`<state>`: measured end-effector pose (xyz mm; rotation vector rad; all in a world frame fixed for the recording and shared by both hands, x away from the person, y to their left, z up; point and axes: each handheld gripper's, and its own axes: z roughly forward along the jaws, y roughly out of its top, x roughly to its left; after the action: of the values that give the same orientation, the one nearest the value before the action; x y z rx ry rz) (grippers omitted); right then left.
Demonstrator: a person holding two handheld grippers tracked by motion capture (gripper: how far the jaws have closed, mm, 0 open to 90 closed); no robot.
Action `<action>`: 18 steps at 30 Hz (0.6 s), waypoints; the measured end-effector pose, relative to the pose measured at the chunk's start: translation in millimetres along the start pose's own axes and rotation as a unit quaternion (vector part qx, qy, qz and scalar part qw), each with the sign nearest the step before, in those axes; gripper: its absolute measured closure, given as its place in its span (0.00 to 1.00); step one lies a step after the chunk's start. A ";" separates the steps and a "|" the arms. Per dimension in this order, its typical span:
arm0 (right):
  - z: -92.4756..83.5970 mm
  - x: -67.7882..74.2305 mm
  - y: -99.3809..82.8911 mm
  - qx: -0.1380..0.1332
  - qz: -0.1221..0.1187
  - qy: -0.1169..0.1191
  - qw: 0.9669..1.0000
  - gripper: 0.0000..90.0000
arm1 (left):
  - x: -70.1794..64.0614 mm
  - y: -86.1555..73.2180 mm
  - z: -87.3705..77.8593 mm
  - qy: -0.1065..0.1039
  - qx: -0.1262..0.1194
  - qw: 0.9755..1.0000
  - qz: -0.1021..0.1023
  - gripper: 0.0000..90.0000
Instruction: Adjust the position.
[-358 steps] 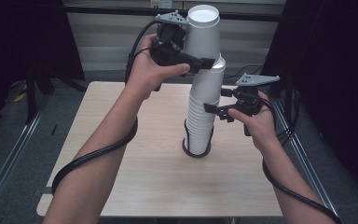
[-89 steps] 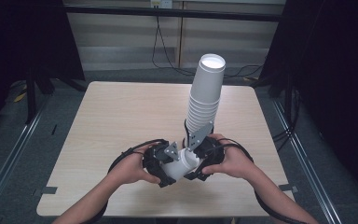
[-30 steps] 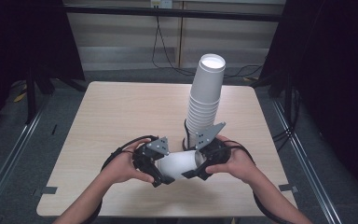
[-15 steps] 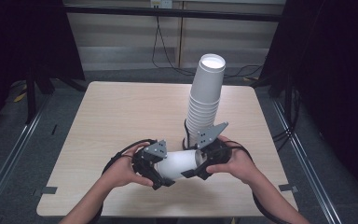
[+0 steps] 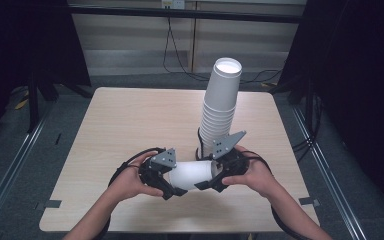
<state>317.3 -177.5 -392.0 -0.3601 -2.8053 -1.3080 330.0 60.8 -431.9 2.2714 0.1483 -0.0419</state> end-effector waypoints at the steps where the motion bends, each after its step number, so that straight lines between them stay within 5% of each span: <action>1: 0.0 0.0 0.2 0.000 -0.002 -0.001 1.000 0.26 | -0.3 0.1 -0.1 -0.001 0.000 1.000 -0.002 0.17; 18: 2.6 1.6 0.9 0.030 -0.009 -0.010 0.999 0.21 | 0.1 1.2 -3.7 0.009 0.021 1.000 0.004 0.18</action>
<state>316.2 -174.6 -392.8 -0.3470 -2.8638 -1.2260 330.1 62.9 -428.7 2.3147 0.1482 -0.0201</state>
